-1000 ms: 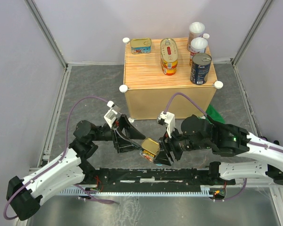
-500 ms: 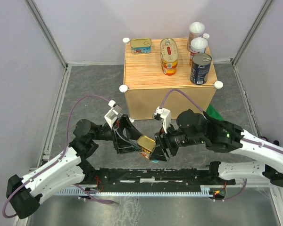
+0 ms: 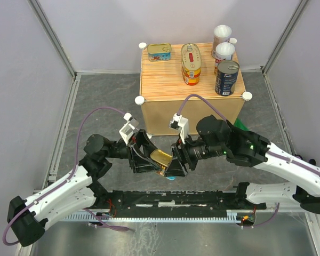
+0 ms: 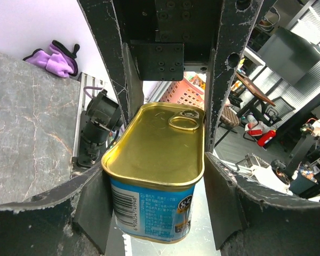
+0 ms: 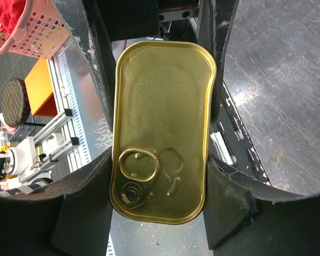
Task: Place and organize the canned foods onto the counter
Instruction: Place the canned food on the counter.
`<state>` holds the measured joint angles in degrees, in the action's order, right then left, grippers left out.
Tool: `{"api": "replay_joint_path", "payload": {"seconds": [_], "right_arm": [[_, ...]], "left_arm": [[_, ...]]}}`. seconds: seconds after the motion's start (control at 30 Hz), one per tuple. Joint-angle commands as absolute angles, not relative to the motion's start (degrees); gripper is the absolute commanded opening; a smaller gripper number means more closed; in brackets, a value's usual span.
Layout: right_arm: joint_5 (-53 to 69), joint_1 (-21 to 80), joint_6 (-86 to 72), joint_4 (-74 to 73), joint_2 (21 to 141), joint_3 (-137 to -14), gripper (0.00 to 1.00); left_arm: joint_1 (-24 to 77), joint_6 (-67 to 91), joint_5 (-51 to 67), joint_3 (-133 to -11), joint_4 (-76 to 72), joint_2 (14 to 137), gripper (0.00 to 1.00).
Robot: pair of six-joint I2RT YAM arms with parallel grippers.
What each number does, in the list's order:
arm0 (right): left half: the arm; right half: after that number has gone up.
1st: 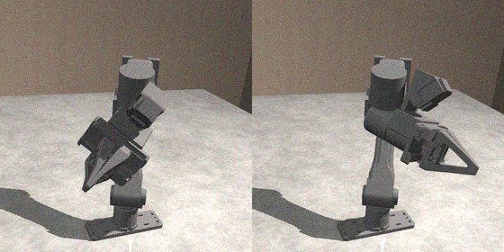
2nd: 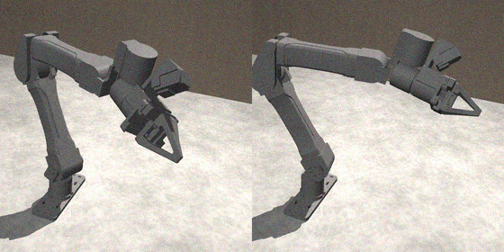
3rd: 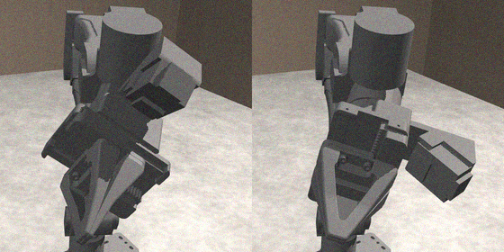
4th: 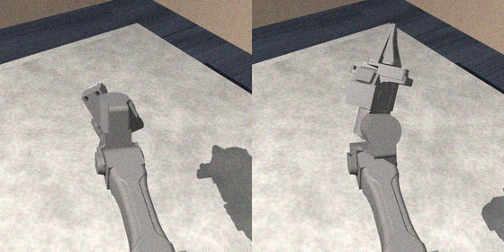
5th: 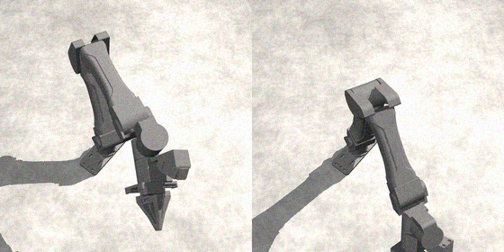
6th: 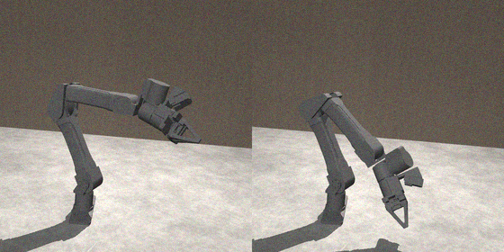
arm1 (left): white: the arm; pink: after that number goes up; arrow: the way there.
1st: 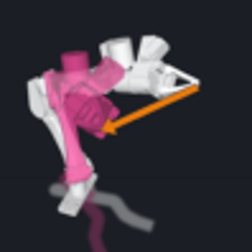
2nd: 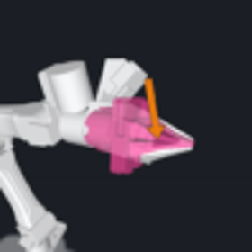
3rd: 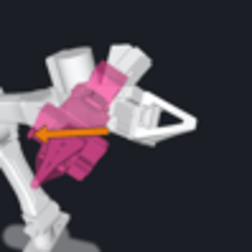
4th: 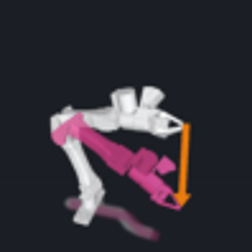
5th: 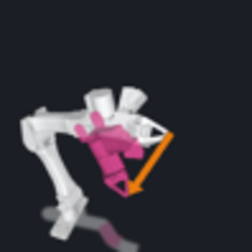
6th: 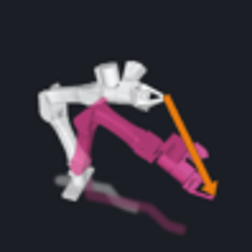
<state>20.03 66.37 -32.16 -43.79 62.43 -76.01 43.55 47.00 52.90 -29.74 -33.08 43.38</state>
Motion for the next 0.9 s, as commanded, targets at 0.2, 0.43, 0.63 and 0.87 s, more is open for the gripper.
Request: {"api": "replay_joint_path", "payload": {"seconds": [0.2,0.43,0.63,0.87], "right_arm": [[25.16,63.32,-31.68,-37.12,63.00,-79.90,0.22],[26.13,61.14,-31.69,-37.46,62.28,-79.01,0.28],[26.63,58.90,-31.84,-38.04,61.31,-78.17,0.63],[25.77,56.00,-31.14,-39.44,59.65,-77.45,0.90]], "left_arm": [[44.04,48.18,54.33,-32.24,-38.36,44.49,0.63],[44.06,52.67,54.29,-31.16,-46.31,46.27,0.21],[44.12,53.62,53.99,-31.07,-48.16,46.86,0.03],[44.13,51.83,52.99,-31.79,-45.97,46.27,0.03]]}}
